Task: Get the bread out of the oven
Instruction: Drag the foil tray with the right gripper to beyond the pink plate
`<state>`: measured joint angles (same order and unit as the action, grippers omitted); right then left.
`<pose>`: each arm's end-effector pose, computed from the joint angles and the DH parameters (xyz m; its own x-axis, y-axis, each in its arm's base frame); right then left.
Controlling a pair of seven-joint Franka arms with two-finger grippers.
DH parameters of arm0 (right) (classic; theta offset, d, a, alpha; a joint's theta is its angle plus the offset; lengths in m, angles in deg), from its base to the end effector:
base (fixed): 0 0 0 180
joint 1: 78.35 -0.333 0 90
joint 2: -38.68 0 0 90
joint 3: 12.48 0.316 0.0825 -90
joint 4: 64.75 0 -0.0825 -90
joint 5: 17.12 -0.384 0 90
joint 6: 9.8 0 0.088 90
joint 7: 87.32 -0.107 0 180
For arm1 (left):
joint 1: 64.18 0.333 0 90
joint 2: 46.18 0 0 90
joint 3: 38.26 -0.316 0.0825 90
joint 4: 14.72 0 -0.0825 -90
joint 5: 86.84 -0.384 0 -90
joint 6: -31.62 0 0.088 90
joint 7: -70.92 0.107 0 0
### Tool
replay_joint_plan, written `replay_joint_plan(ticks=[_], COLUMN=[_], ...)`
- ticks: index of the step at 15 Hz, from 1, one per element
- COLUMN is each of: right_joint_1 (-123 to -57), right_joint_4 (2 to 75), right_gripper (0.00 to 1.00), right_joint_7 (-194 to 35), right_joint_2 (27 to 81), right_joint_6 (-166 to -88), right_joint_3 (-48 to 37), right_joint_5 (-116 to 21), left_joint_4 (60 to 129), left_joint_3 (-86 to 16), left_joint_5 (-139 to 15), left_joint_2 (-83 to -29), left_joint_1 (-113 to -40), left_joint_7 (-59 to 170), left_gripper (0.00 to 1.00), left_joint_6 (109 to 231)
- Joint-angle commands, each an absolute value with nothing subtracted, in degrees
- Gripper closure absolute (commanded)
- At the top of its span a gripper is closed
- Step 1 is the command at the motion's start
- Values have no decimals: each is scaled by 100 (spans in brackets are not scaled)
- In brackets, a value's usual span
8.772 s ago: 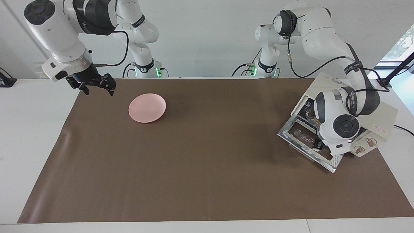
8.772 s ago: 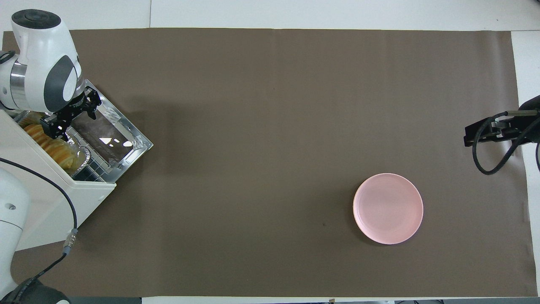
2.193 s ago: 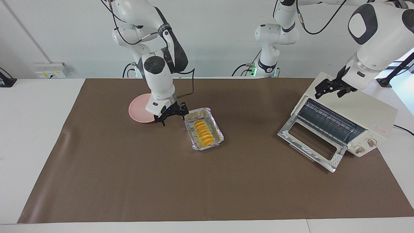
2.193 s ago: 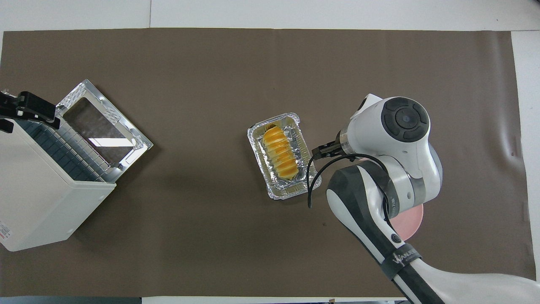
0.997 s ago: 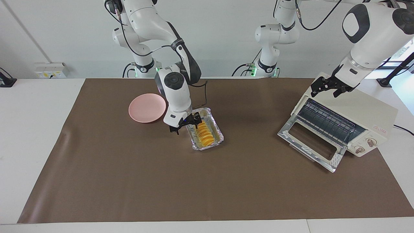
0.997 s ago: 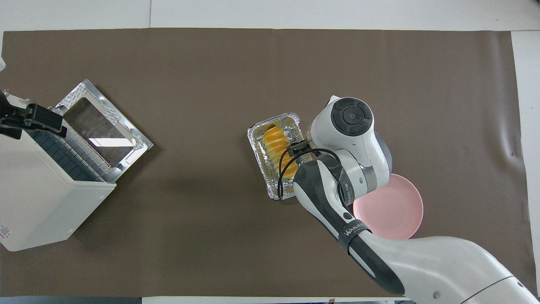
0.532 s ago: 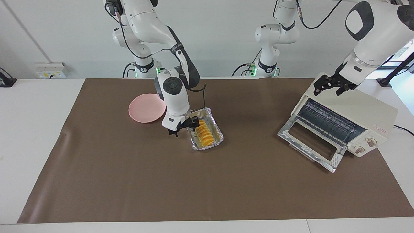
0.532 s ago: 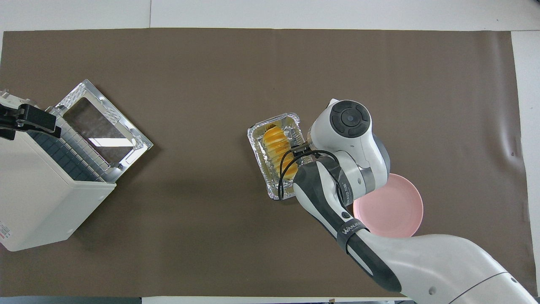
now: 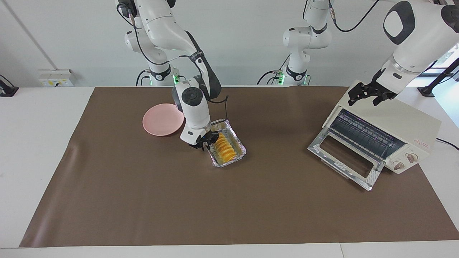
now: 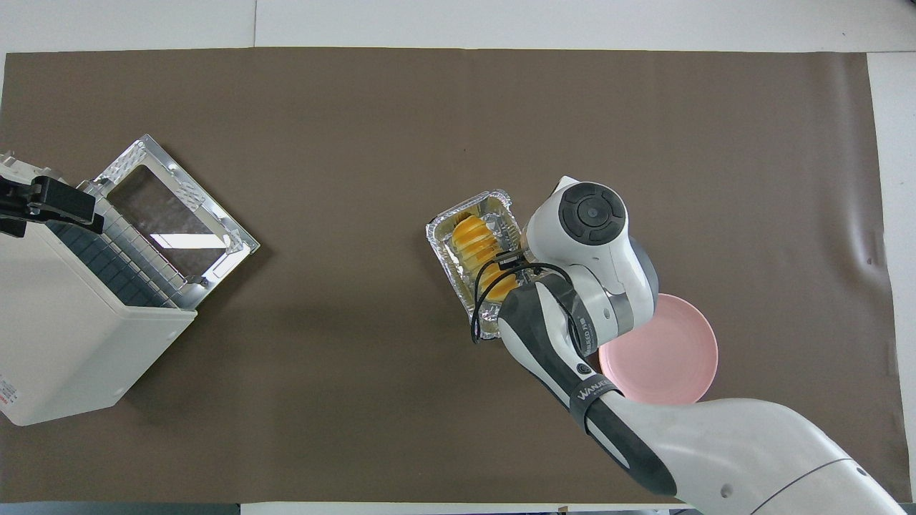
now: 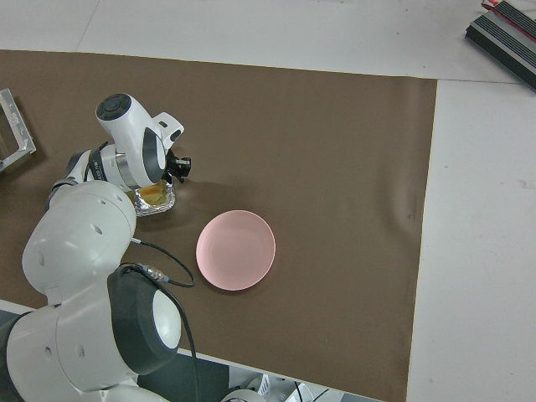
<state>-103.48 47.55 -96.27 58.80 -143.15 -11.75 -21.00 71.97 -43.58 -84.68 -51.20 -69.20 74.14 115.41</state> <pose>0.5531 0.2690 0.2977 0.9694 0.2455 0.0063 0.2455 -0.9678 -0.0560 0.5685 -0.0037 0.5937 0.9893 -0.0543 -0.1355 -0.0497 -0.9981 0.0372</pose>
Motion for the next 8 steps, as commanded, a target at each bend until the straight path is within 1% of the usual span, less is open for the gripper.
replay_joint_plan(ticks=[1,4,6,8], right_joint_1=[-10261,-10033,-9682,-9164], right_joint_4=[4792,4687,4512,4240], right_gripper=[100,100,100,100], right_joint_7=[-9716,-9498,-9060,-8532], right_joint_2=[5819,5749,5670,5608], right_joint_6=[-14401,-14287,-13964,-13559], right_joint_3=[-1143,-1160,-1160,-1151], right_joint_5=[-2116,-2116,-2125,-2186], left_joint_4=[7432,7432,7432,7432], left_joint_3=[-4292,-4292,-4292,-4300], left_joint_5=[-8579,-8579,-8579,-8579], left_joint_2=[-4934,-4934,-4934,-4934], left_joint_1=[-6875,-6875,-6875,-6875], left_joint_7=[7400,7391,7391,7391], left_gripper=[0,0,0,0], left_joint_6=[11635,11635,11635,11635])
